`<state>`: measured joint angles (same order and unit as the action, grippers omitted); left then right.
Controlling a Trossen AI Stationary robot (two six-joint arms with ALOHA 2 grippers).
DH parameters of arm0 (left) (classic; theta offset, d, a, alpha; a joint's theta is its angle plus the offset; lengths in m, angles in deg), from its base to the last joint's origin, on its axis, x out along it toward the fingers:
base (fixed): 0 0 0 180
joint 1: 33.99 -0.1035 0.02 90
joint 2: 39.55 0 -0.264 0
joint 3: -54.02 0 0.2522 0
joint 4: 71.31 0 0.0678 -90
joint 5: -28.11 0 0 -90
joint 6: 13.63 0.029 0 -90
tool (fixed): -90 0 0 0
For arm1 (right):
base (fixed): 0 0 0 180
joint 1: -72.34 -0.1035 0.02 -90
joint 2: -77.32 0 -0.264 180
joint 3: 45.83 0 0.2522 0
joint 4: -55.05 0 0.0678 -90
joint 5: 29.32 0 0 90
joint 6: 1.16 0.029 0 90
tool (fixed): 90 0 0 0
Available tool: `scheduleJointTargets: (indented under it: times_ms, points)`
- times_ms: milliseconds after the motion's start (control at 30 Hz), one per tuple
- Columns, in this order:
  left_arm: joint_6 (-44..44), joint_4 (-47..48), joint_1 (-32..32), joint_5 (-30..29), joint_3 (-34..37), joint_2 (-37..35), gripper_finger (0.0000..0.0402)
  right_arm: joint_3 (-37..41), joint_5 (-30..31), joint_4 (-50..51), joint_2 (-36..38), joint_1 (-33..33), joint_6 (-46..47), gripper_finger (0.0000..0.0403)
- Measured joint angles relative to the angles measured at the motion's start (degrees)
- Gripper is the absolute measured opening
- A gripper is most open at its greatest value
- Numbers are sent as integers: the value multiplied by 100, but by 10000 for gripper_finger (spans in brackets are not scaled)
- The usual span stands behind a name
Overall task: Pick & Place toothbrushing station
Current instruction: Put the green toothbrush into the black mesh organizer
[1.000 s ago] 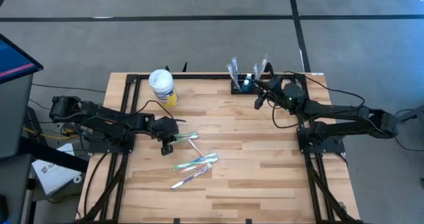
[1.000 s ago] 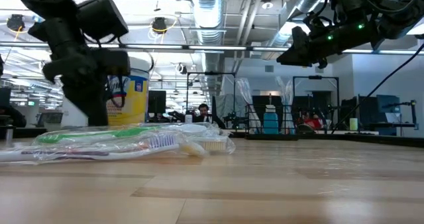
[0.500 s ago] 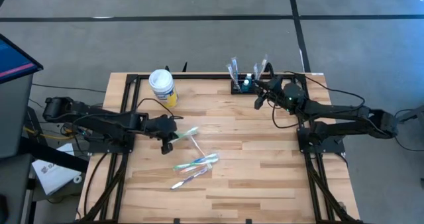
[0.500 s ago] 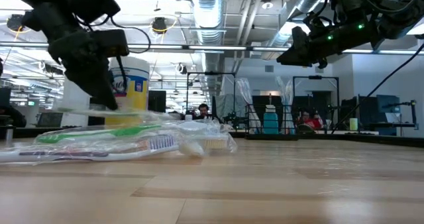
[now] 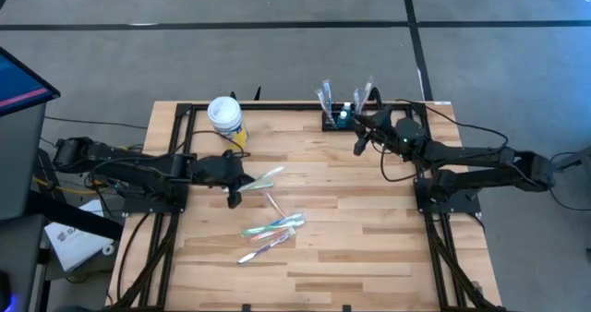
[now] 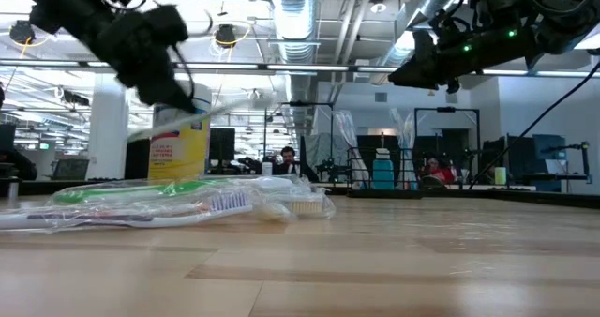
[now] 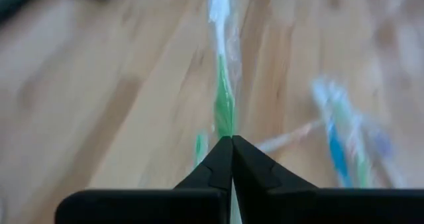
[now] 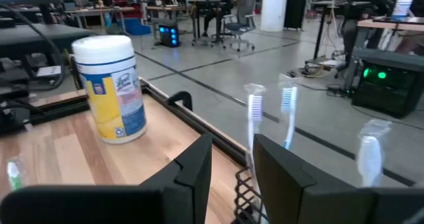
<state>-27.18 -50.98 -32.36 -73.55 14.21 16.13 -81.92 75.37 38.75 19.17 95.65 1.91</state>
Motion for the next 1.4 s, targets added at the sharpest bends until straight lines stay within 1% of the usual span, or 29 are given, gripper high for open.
scheduleJointTargets:
  times_ms: [133, 200, 400, 600, 733, 900, 1067, 1200, 1400]
  points:
    - [349, -816, -9, -65, 0, -56, 0, 0, -9, -96, 0, -84, 0, 102]
    - [549, -1170, -9, -79, 0, -57, 0, 0, -141, -169, 0, -111, 0, 102]
    - [1061, -2411, -55, -150, 0, 3, 0, 0, -929, -606, 0, -122, 189, 102]
    - [1464, -3548, -251, -138, -4, 257, 0, 0, -1563, -1039, 0, -167, 304, 102]
    - [1496, -4315, -467, 238, -4, 627, 0, 0, -1619, -1243, -2, -335, 298, 102]
    - [1498, -5175, -796, 554, -6, 1152, 0, 0, -1620, -1294, -2, -468, 249, 102]
    - [1483, -5361, -1061, 919, -389, 1659, 0, 0, -1619, -1538, -226, -465, 249, 102]
    - [1537, -5373, -1173, 1146, -768, 2043, 0, -109, -1623, -1835, -639, -456, 249, 102]
    - [1592, -5392, -1297, 1208, -1203, 2536, 0, -637, -1641, -1882, -1364, -552, 62, 102]
